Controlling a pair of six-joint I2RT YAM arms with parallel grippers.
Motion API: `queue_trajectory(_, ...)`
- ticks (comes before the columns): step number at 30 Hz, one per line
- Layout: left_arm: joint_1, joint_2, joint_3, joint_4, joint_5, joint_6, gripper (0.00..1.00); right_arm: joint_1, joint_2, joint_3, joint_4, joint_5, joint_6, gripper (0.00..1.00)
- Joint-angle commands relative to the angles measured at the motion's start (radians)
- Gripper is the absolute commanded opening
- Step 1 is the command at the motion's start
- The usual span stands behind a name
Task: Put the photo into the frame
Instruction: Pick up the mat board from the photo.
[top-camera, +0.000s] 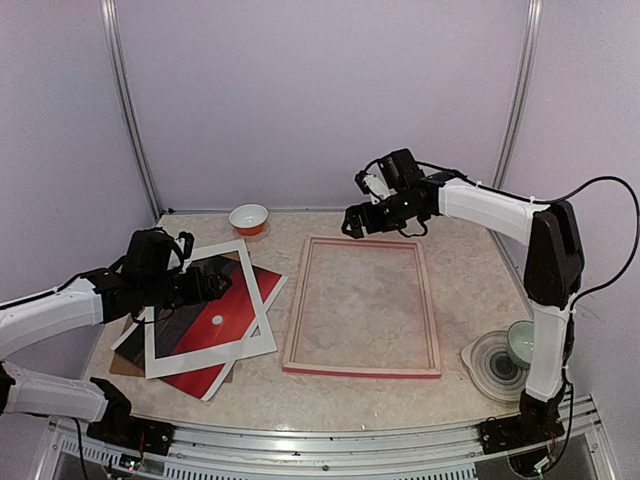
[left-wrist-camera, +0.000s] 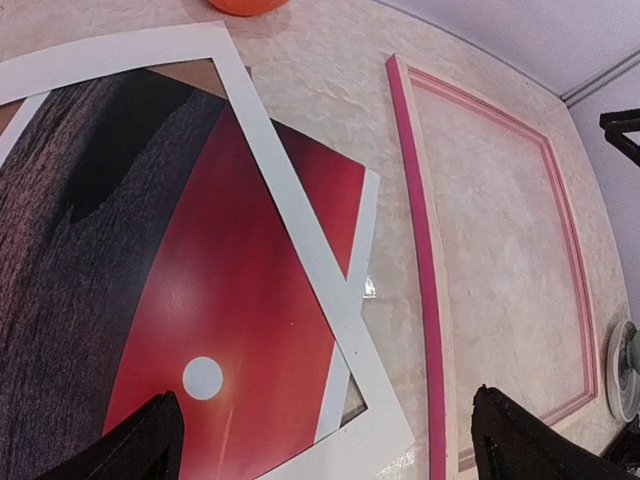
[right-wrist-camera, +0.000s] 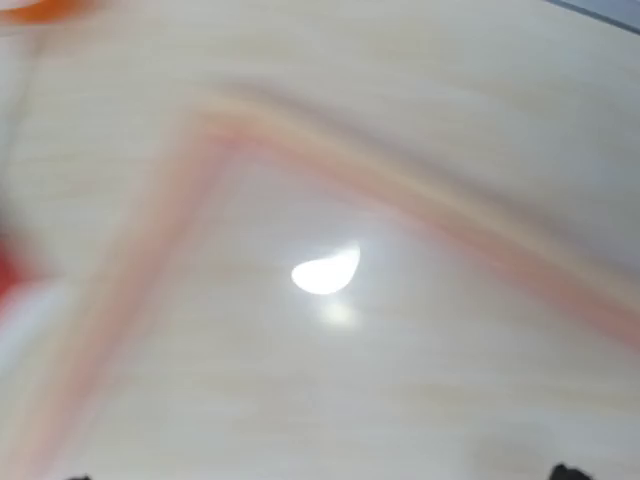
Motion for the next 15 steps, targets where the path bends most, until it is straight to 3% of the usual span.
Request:
queue_trajectory(1, -0.065, 0.027, -0.022, 0.034, -0.014, 0.021, 0.99, 0.124, -0.016, -0.039, 0.055, -0.21, 0.087, 0.99)
queue_trajectory(9, -0.054, 0.034, -0.116, 0.054, -0.203, -0.167, 0.99, 0.293, 0.073, 0.065, 0.069, -0.321, 0.172, 0.95)
queue_trajectory(15, 0.041, -0.031, -0.197, 0.081, -0.233, -0.263, 0.99, 0.386, 0.222, 0.188, 0.032, -0.34, 0.212, 0.94)
